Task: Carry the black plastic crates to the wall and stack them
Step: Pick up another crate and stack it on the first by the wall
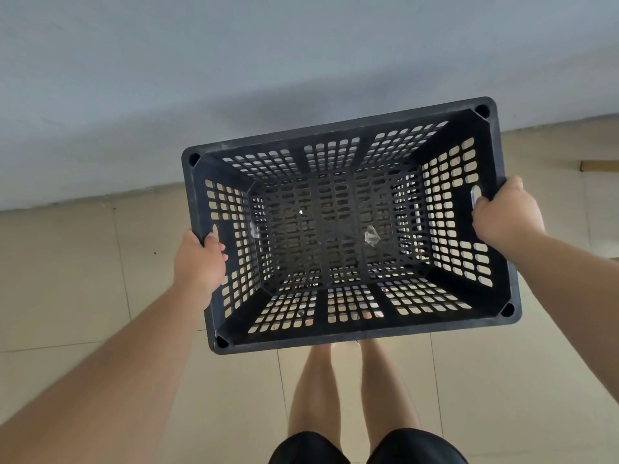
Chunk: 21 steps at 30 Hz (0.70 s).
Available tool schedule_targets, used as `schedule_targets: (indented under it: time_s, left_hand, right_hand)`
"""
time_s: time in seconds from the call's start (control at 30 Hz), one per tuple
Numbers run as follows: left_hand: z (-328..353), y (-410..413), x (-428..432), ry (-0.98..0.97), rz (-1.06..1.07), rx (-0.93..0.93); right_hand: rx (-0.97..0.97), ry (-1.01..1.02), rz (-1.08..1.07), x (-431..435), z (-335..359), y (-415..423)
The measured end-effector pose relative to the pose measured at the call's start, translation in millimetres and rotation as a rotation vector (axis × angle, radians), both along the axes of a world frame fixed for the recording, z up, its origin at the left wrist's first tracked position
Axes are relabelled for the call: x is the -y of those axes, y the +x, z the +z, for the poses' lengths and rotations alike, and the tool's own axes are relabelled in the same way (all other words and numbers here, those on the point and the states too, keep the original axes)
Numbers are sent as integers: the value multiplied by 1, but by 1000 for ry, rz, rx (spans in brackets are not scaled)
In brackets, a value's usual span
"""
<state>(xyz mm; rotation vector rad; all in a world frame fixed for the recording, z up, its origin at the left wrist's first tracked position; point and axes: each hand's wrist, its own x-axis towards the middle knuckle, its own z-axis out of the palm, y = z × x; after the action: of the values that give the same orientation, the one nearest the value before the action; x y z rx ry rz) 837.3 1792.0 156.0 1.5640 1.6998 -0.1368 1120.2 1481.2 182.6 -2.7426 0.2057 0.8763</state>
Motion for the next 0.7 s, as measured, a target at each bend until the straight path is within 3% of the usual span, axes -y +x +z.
schedule_targets:
  time_s: [0.3,0.43,0.57,0.7]
  left_hand:
    - [8,10,-6,1,-155,-199]
    - [18,19,3,24,-176,-288]
    - [48,14,23,203,-423,-327]
    - [104,17,64,247,-622,-229]
  right_hand:
    - [-93,-5,-56,-6,9,-1]
    - [-12,-9,-42,-5,15,-31]
    - [-4,-92,80,1,42,-69]
    - [-95,-67,131,-1,91,-89]
